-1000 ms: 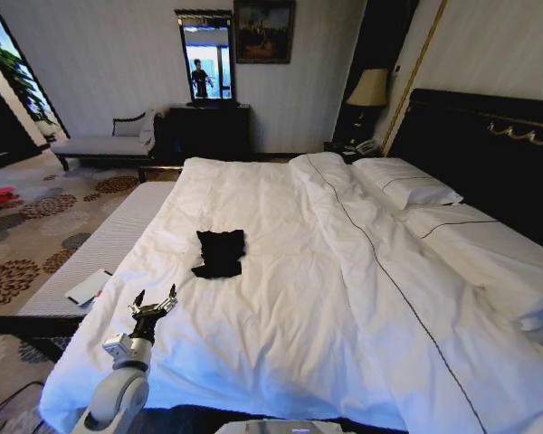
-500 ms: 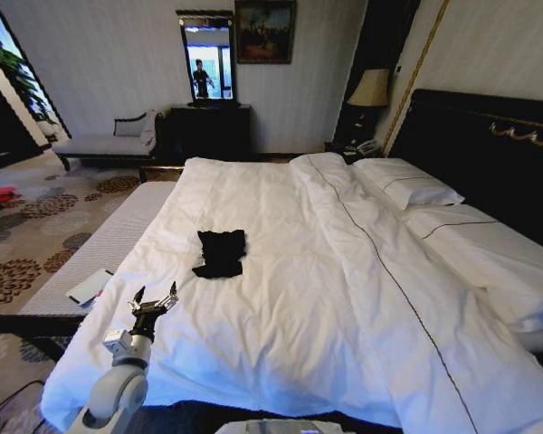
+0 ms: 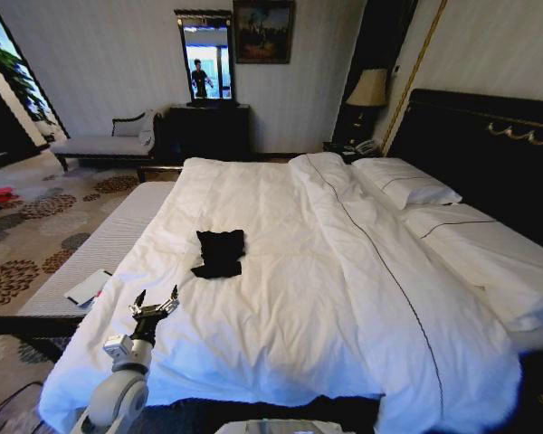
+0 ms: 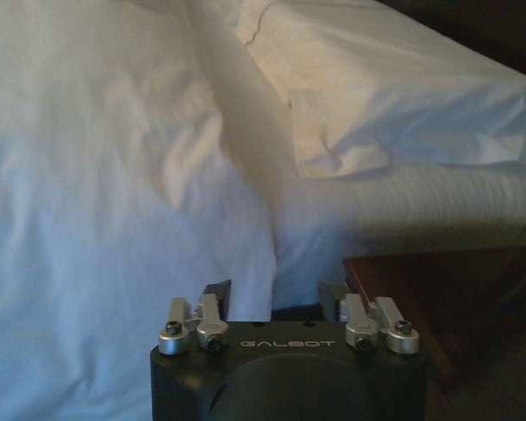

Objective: Fold the clothes on the bed.

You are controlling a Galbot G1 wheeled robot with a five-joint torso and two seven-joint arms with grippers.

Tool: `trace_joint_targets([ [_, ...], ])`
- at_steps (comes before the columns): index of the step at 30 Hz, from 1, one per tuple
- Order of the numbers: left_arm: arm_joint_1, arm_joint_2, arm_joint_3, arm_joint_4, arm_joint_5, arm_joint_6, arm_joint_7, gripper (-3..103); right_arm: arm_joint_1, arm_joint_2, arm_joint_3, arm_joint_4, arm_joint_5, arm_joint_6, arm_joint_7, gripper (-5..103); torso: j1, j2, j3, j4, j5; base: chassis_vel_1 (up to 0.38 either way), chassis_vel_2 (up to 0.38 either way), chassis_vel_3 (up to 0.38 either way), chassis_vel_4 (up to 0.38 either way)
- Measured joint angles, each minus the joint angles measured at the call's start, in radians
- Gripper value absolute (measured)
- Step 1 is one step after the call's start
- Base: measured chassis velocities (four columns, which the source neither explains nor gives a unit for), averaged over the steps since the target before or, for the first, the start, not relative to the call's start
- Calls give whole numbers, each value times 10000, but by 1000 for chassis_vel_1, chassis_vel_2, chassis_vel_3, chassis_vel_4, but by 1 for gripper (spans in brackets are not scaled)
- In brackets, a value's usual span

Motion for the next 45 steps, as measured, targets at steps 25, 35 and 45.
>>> trace_joint_targets([
  [25,324,73,-76,-341,339,57,-70,100,1951,-40,256,4996,2314,64,2350,100,0,0,1,-2,0,0,0,0,0],
  [35,-232,437,415,-462,498,343,-322,100,4085,487,-684,5811,1738,-71,3311,100,1,-1,2,0,-2,0,0,0,0],
  [45,-298,195,474,-733,380,781,-591,100,4595,-16,-1757,7438,2258,-959,5263,100,1,0,2,2,-2,0,0,0,0],
])
